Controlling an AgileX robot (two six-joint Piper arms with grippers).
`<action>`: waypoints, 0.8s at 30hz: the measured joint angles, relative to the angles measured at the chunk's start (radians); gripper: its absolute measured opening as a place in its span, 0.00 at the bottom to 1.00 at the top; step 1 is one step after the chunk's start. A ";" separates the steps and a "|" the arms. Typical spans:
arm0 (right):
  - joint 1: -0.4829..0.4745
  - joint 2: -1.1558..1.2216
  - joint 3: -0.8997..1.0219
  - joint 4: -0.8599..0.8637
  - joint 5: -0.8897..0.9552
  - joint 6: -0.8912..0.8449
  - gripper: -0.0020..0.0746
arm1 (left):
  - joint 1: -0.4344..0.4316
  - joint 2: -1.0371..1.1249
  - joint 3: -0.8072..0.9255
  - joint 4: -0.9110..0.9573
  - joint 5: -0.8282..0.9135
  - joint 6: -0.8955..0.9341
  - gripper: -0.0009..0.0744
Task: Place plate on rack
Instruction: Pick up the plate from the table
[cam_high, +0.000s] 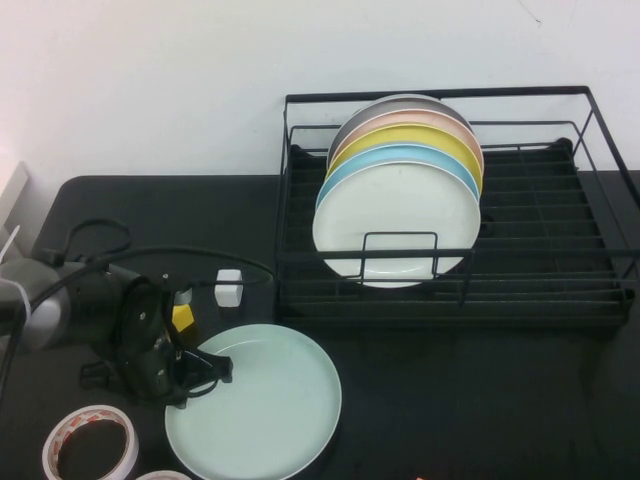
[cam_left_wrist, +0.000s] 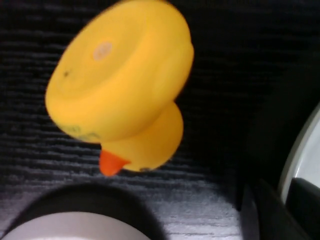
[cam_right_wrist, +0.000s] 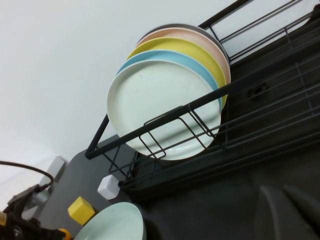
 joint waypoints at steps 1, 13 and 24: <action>0.000 0.000 0.000 0.000 0.000 0.000 0.02 | 0.000 0.000 0.000 -0.006 -0.004 0.000 0.08; 0.000 0.000 0.000 -0.019 0.000 -0.001 0.02 | 0.002 -0.045 0.025 -0.233 -0.047 0.170 0.04; 0.000 0.000 0.000 -0.023 0.000 -0.031 0.02 | 0.000 -0.332 0.219 -0.268 -0.068 0.216 0.01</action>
